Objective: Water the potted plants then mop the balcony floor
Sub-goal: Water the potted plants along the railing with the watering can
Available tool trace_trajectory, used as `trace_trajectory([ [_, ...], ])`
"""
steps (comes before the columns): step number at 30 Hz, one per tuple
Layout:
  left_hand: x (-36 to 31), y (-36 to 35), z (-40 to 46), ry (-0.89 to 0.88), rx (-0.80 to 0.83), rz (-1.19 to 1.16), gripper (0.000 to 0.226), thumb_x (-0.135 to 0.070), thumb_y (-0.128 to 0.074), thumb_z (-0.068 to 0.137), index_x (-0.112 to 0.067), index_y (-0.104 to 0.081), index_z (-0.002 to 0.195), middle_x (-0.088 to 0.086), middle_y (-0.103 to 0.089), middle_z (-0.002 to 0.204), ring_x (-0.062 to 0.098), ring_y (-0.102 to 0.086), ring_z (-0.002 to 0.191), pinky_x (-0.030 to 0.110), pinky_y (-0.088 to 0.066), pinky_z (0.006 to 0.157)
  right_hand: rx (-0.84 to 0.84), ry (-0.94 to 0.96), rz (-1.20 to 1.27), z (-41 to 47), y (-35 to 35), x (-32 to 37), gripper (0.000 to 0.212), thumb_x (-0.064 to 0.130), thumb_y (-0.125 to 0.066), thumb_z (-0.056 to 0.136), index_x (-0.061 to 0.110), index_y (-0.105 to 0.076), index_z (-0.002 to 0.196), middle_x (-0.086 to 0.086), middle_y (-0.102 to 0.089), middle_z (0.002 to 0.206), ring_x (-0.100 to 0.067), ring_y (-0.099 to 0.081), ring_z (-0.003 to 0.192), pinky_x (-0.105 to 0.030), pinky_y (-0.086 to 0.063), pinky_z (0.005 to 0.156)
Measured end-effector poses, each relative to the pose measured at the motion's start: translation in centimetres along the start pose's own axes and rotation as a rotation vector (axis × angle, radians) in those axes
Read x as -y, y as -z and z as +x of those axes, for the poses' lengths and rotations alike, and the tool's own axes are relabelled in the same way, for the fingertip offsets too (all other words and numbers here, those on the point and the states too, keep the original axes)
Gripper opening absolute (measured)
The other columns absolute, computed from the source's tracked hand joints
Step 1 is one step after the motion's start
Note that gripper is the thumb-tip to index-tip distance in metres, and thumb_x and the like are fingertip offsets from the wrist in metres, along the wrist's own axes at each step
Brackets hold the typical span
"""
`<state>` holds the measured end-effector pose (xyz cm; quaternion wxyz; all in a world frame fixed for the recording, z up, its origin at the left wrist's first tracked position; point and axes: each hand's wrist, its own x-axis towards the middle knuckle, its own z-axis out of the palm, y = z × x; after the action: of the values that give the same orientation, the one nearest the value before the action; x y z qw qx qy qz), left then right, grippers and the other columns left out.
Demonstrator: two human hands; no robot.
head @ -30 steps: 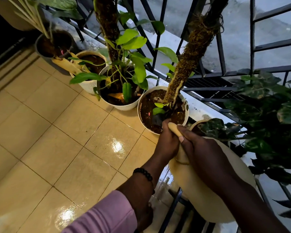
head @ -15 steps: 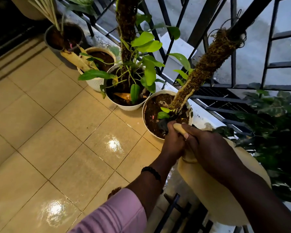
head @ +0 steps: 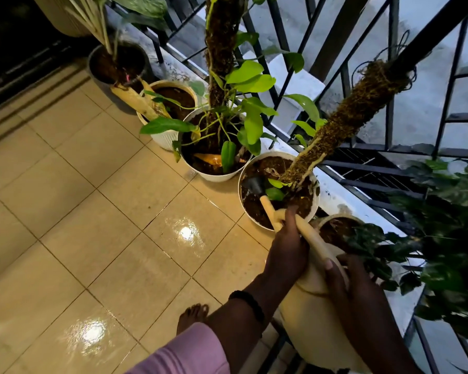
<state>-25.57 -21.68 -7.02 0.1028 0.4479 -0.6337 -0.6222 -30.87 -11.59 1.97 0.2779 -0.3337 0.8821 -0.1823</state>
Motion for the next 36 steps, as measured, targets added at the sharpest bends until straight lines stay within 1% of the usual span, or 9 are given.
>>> trace_trajectory([
  [4,-0.1,0.0,-1.5,-0.129,-0.017,0.108,0.055,-0.028,-0.056,0.100,-0.026,-0.031,0.150,0.010,-0.061,0.132,0.023,-0.059,0.119,0.037,-0.052,0.097,-0.011,-0.103,0.180,-2.2,-1.7,-1.2,0.030,0.049,-0.036,0.084,0.026,-0.049,0.097,0.006,-0.060,0.069,-0.007,-0.056,0.061,-0.034,-0.043,0.062],
  [7,0.0,0.3,-2.3,-0.230,-0.040,0.211,0.052,-0.030,-0.054,0.101,-0.026,-0.034,0.149,0.010,-0.055,0.134,0.023,-0.050,0.124,0.038,-0.047,0.104,0.003,-0.111,0.244,-3.1,-2.7,-2.1,0.025,0.045,-0.039,0.085,0.027,-0.051,0.098,-0.001,-0.063,0.066,-0.004,-0.061,0.063,-0.014,-0.043,0.059],
  [11,-0.5,2.2,-2.6,-0.314,-0.079,0.287,0.050,-0.030,-0.050,0.102,-0.027,-0.034,0.149,0.009,-0.050,0.134,0.022,-0.043,0.125,0.036,-0.040,0.109,-0.026,-0.032,0.189,-3.3,-3.2,-1.2,0.011,0.037,-0.042,0.091,0.032,-0.050,0.095,0.011,-0.065,0.071,0.006,-0.059,0.068,0.004,-0.033,0.068],
  [14,-1.7,4.1,-2.4,-0.305,-0.114,0.258,0.049,-0.037,-0.049,0.100,-0.031,-0.033,0.146,0.007,-0.049,0.135,0.021,-0.044,0.125,0.035,-0.040,0.109,0.026,0.002,0.243,-2.8,-2.5,0.8,0.019,0.045,-0.038,0.087,0.035,-0.049,0.099,0.016,-0.065,0.073,0.000,-0.061,0.067,-0.009,-0.042,0.068],
  [18,-3.1,6.9,-1.7,-0.307,-0.167,0.218,0.045,-0.036,-0.052,0.100,-0.032,-0.033,0.141,0.008,-0.053,0.132,0.024,-0.053,0.120,0.039,-0.047,0.103,0.058,0.033,0.346,-1.9,-0.8,4.2,0.028,0.044,-0.045,0.082,0.038,-0.048,0.110,-0.003,-0.067,0.072,-0.016,-0.064,0.060,-0.042,-0.052,0.070],
  [23,-4.3,10.5,0.6,-0.258,-0.209,0.118,0.047,-0.023,-0.055,0.100,-0.031,-0.032,0.140,0.009,-0.064,0.116,0.025,-0.062,0.103,0.023,-0.045,0.079,0.107,0.148,0.269,0.7,0.2,8.4,0.049,0.048,-0.045,0.086,0.055,-0.036,0.133,0.013,-0.067,0.094,0.001,-0.063,0.076,-0.026,-0.051,0.066],
  [26,-5.0,12.4,2.5,-0.147,-0.212,0.052,0.060,-0.020,-0.054,0.099,-0.031,-0.023,0.149,0.009,-0.070,0.113,0.026,-0.067,0.102,0.031,-0.053,0.079,0.110,0.179,0.251,2.6,0.4,11.3,0.046,0.048,-0.045,0.088,0.057,-0.039,0.133,0.033,-0.056,0.121,0.010,-0.057,0.100,-0.023,-0.050,0.080],
  [31,-6.1,15.3,4.8,-0.018,-0.171,-0.026,0.078,-0.021,-0.054,0.100,-0.019,-0.004,0.160,0.003,-0.069,0.128,0.022,-0.066,0.116,0.021,-0.046,0.087,0.103,0.220,0.114,5.6,0.2,15.5,0.048,0.049,-0.041,0.089,0.058,-0.035,0.136,0.025,-0.059,0.117,0.015,-0.055,0.095,-0.015,-0.048,0.076],
  [36,-7.2,17.4,7.5,0.090,-0.168,-0.104,0.072,-0.035,-0.053,0.101,-0.016,-0.012,0.157,0.021,-0.064,0.125,0.036,-0.064,0.113,0.032,-0.045,0.077,0.069,0.272,-0.009,8.8,0.3,18.3,0.044,0.043,-0.042,0.095,0.055,-0.036,0.137,0.015,-0.062,0.123,0.009,-0.055,0.092,-0.010,-0.044,0.073],
])
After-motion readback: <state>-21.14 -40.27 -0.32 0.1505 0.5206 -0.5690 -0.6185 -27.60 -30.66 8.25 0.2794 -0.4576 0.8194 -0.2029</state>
